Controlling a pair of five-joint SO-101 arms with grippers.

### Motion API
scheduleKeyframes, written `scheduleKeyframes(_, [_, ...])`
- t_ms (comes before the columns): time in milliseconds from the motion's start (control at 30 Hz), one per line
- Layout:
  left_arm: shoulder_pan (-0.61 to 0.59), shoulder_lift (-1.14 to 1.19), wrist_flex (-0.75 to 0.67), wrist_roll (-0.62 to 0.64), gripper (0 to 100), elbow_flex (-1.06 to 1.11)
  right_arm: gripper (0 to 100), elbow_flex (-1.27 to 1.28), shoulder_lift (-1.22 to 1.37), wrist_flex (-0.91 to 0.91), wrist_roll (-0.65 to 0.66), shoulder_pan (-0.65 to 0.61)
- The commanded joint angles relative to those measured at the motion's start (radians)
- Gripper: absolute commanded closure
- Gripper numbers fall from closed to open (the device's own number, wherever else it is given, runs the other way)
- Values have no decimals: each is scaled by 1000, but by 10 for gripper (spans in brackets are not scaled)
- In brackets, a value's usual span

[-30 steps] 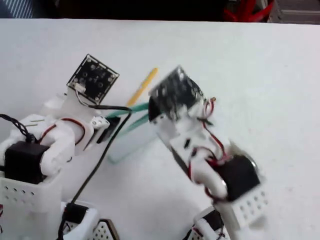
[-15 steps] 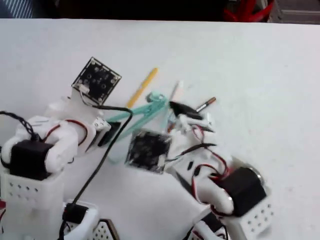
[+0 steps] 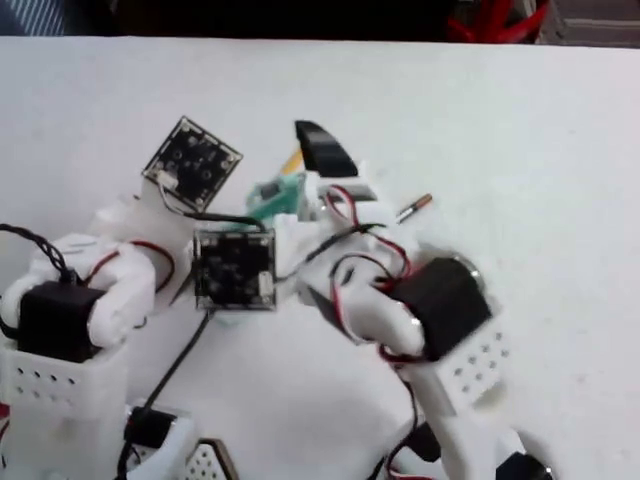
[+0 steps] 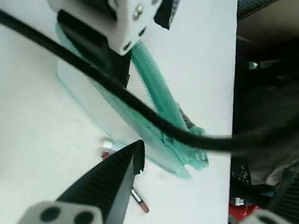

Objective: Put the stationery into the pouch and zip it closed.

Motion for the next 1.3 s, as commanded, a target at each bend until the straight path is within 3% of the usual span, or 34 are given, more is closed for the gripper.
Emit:
scheduleKeyframes(0, [-8, 2, -14, -11, 727, 2, 570, -84, 16, 31, 81, -2])
scheduleKeyframes(500, [-15, 2, -12, -11, 728, 9, 590, -58, 272, 90, 299, 15])
scheduleKeyframes(600, [-16, 2, -15, -9, 727, 8, 713, -60, 259, 131, 308, 19])
scheduleKeyframes(733, [-16, 2, -15, -5, 726, 2, 978, -57, 206, 131, 307, 27])
scheduleKeyframes(767, [-16, 2, -18, -5, 726, 0, 987, -57, 191, 130, 307, 33])
scheduleKeyframes(867, [-33, 2, -51, 14, 724, 0, 934, -57, 142, 127, 282, 67])
scheduleKeyframes(1067, [-113, 1, -167, 40, 701, -12, 981, -57, 84, 105, 209, 111])
scheduleKeyframes(1267, [-105, 2, -114, 123, 699, -198, 980, -34, 76, 42, 52, 107])
